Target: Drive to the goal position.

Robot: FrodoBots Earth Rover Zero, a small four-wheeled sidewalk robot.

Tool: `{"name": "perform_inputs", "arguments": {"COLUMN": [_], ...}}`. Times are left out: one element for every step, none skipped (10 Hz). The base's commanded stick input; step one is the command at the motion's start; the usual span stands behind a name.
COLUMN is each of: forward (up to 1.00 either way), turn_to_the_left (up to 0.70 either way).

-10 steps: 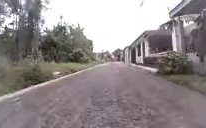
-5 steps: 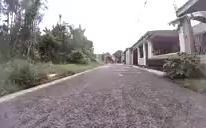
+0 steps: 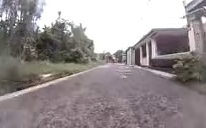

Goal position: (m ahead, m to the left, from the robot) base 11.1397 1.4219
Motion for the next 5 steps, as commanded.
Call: {"name": "perform_inputs", "arguments": {"forward": [1.0,1.0,1.0,1.0,1.0], "turn_to_the_left": [-0.02,-0.22,-0.08,0.0,0.0]}}
